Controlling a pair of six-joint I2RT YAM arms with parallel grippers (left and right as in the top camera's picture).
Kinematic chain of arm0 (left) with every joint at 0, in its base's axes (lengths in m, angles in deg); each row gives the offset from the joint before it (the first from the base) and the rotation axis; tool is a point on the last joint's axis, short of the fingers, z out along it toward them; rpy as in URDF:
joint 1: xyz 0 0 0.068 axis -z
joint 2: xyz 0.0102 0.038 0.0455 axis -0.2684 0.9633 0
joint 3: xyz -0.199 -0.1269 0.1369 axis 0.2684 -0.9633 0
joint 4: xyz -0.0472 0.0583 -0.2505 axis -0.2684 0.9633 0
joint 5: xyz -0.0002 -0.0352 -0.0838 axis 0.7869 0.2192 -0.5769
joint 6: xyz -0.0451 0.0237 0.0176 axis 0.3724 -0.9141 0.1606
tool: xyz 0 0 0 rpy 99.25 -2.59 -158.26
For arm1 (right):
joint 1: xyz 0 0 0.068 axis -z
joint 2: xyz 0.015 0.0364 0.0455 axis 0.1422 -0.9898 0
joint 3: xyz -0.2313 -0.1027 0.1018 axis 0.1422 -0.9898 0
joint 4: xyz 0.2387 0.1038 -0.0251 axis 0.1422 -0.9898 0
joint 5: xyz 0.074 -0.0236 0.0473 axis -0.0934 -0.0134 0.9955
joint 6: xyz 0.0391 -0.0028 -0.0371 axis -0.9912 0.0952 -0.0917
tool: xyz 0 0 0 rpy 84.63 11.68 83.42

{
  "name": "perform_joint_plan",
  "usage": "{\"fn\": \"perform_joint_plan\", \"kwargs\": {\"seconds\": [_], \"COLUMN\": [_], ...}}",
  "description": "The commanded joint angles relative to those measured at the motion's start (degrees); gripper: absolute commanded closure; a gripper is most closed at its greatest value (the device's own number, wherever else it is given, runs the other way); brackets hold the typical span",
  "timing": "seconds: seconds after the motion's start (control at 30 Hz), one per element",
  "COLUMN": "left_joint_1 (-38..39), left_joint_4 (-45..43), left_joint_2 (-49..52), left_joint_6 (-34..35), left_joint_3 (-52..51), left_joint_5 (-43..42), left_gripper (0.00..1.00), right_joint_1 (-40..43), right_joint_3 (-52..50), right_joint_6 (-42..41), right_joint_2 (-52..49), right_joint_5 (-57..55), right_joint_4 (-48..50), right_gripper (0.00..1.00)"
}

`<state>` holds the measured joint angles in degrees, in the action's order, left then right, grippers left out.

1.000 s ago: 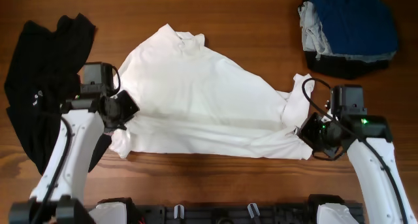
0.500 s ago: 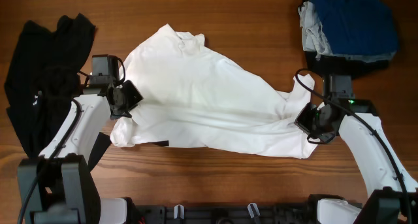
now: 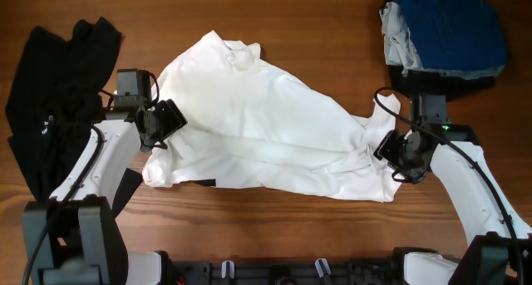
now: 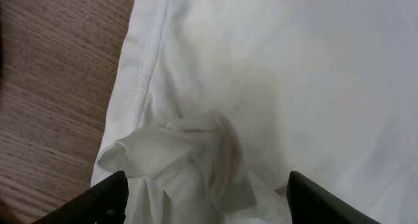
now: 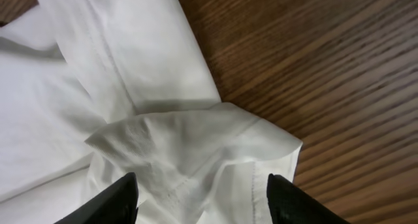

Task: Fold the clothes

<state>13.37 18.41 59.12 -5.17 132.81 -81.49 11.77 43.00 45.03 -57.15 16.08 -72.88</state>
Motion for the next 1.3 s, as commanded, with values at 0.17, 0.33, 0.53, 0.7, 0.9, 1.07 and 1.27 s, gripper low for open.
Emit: {"fn": "perform_joint_plan", "kwargs": {"seconds": [0.17, 0.33, 0.53, 0.7, 0.9, 1.07, 1.27], "left_joint_1": [0.11, 0.20, 0.70, 2.54, 4.24, 6.58, 7.23], "left_joint_4": [6.82, 10.14, 8.74, 8.28, 5.42, -3.02, -12.81], "left_joint_2": [-1.95, -2.38, -2.16, -2.16, -2.16, -1.81, 2.25], "left_joint_6": [-12.22, -14.53, -14.05, -14.08, -14.01, -13.75, -13.66], "left_joint_3": [9.07, 18.58, 18.95, 18.95, 18.95, 18.95, 18.97], "left_joint_5": [0.74, -5.97, -12.37, -12.33, -12.37, -12.35, -11.26], "left_gripper": [0.05, 0.00, 0.00, 0.00, 0.00, 0.00, 0.00], "right_joint_1": [0.22, 0.22, 0.11, 0.11, 0.11, 0.11, 0.11], "right_joint_3": [12.24, 26.80, 33.11, 33.48, 33.48, 33.48, 33.48], "right_joint_6": [10.47, 15.61, 19.50, 21.55, 25.29, 27.50, 27.93], "right_joint_2": [2.14, 2.34, 2.34, 2.21, 2.16, 2.14, 2.14], "right_joint_5": [3.63, 6.80, 10.12, 10.45, 10.21, 8.92, 7.41], "right_joint_4": [-5.51, -13.09, -14.27, -14.21, -14.01, -14.62, -15.34], "right_gripper": [0.16, 0.01, 0.01, 0.01, 0.00, 0.01, 0.00]}}
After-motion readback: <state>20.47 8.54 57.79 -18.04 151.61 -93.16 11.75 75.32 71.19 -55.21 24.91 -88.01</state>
